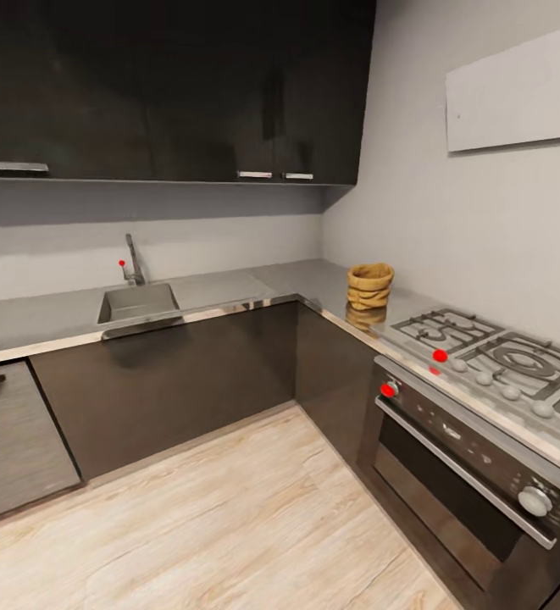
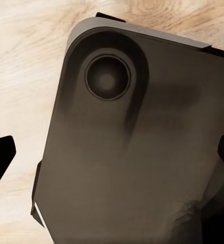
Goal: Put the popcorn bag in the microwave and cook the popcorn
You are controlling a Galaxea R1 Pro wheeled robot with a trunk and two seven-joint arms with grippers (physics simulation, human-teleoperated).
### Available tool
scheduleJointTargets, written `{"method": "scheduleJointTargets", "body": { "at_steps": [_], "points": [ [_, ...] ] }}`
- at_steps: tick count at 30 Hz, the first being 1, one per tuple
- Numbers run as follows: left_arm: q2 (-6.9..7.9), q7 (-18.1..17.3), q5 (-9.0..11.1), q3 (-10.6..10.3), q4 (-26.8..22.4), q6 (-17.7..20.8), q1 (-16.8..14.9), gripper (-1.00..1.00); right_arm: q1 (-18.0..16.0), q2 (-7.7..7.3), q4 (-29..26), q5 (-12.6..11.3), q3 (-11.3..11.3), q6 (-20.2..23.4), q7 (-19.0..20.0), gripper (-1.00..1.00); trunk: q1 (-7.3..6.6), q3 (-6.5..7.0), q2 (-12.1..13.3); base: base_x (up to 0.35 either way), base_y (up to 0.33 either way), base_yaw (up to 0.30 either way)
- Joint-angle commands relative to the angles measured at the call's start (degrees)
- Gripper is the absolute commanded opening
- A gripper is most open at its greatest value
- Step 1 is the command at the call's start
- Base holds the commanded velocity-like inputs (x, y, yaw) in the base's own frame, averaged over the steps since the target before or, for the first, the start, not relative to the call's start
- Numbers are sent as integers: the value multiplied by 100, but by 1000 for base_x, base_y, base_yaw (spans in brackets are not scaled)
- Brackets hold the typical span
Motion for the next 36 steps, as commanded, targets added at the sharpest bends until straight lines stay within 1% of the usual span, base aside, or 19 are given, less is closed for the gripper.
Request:
{"method": "scheduleJointTargets", "body": {
  "at_steps": [1, 14, 36],
  "points": [
    [4, -8, 22, 12, -10, 0, 3, 100, -8, -1, 17, 44, -1, -27, -29, 100, 2, -5, -2, 261, 0, 0],
    [14, -22, 21, 1, -2, 40, 3, 100, -8, 3, 23, 44, -6, -13, -2, 100, 2, -5, -2, 314, 11, 0],
    [23, -30, 16, -8, -1, 56, 3, 100, -8, 6, 23, 36, -1, -9, -2, 100, 2, -5, -2, 319, 118, 0]
  ]
}}
